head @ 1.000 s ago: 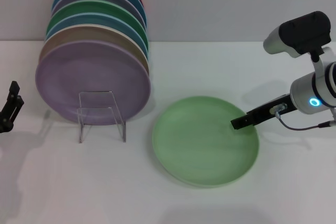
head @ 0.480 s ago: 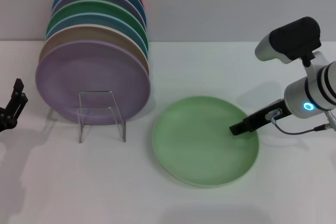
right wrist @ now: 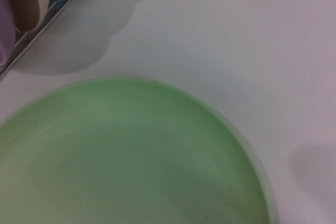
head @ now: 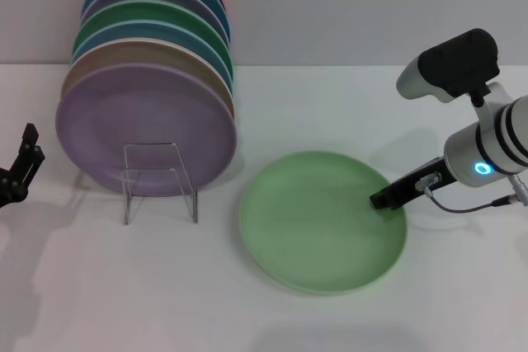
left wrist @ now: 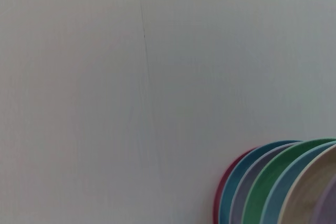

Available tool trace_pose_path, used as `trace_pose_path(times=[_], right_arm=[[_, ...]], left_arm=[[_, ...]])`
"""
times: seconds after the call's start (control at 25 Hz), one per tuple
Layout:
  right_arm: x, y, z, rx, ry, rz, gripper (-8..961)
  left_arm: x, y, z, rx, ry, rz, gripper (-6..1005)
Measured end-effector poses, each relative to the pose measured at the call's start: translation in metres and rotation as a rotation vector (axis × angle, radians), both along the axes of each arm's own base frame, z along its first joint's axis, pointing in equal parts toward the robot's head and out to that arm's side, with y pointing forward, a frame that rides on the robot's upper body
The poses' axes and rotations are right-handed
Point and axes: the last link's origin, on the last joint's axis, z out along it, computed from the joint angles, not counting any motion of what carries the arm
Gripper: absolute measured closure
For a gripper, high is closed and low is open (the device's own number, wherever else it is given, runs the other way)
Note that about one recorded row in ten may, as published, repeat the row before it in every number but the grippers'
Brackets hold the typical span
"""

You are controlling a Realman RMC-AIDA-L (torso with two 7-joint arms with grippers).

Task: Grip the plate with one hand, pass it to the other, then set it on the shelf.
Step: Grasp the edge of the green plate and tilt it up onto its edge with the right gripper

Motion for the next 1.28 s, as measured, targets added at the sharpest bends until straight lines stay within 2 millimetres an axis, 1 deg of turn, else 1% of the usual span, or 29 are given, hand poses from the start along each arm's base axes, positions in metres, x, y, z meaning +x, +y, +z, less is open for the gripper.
trace_pose_path(times=[0.16,0.36,1.0,1.2,1.28], right_arm=[[-0.0003,-0.0006,-0.001,-0.004,-0.003,0.005,685],[0.0,-0.0015,-0.0014,-0.002,-0.001,0.005,805],[-0.003,-0.0015,0.0049,0.045,0.055,0.011,828],[-0.0009,-0.0027,0.0052,0.05,0.061,0.008,913],[-0.0007,-0.0029,0.0051,0.051,0.064,0.008,933]], left_arm=[[0.0001,-0.0001,-0.0002,-0.001,0.001,-0.001,172],[0.0006,-0.0003,-0.0012,-0.006,0.002,-0.004,172],[0.0028,0.0005,-0.0015,-0.004,-0.004,-0.011,172],[0.0037,0.0008,-0.0012,-0.002,-0.006,-0.015,172],[0.0036,0.0009,-0.0013,-0.002,-0.005,-0.014,171]])
